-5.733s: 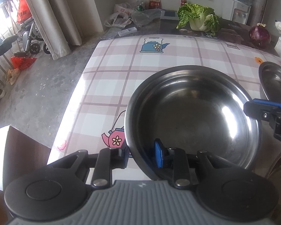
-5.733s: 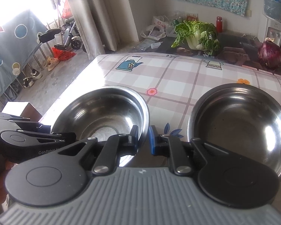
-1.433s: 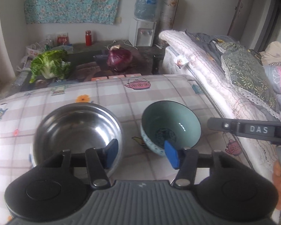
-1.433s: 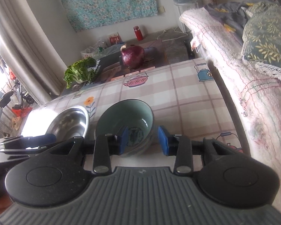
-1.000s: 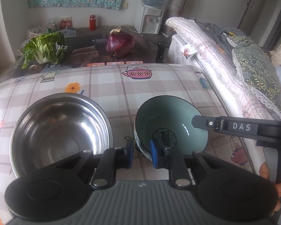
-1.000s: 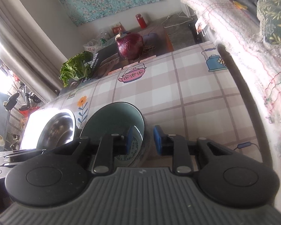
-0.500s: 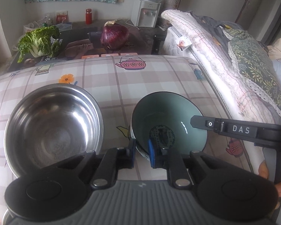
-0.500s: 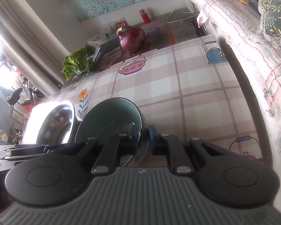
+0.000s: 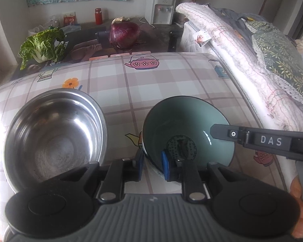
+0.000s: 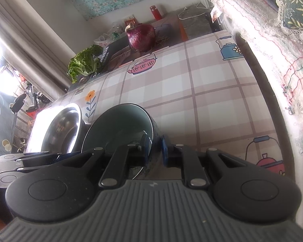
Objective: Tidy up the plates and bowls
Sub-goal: 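Lift the teal bowl with the right tool and carry it over the stainless bowl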
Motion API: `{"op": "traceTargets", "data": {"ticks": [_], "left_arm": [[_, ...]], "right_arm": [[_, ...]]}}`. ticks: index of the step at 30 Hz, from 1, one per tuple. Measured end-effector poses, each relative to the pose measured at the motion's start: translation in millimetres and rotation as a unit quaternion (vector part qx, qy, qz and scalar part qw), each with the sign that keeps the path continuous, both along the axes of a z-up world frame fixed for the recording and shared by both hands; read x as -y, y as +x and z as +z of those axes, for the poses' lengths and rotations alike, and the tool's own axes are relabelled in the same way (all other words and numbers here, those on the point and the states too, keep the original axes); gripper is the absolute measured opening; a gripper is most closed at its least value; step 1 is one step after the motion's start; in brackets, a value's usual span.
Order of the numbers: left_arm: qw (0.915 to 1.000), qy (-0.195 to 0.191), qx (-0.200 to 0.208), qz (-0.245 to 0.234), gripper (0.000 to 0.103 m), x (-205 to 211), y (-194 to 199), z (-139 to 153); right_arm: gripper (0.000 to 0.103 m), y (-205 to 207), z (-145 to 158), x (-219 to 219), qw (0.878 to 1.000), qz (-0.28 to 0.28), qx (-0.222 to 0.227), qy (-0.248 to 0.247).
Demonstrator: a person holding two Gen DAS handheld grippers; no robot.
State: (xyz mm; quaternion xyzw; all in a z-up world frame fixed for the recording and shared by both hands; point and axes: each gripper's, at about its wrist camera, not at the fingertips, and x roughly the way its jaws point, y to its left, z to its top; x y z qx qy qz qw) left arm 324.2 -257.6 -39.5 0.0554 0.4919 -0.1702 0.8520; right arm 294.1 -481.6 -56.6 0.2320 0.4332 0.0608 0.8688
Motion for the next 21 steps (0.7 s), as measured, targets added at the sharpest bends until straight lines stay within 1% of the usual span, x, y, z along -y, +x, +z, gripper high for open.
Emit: {"op": "traceTargets", "data": {"ticks": [10,16,21], "left_arm": [[0.9998,0.015,-0.005,0.014,0.020,6.9,5.7,-10.0],[0.9996,0.023,0.004,0.016,0.019,9.5,3.0,-9.8],[0.9995,0.023,0.003,0.019,0.019,9.2,2.4,-8.2]], "right_arm": [[0.013,3.1,-7.0,-0.1,1.000,-0.012,0.002,0.009],[0.013,3.5,-7.1,-0.4,1.000,-0.014,0.002,0.009],[0.013,3.6,-4.7,-0.2,1.000,-0.016,0.004,0.007]]}}
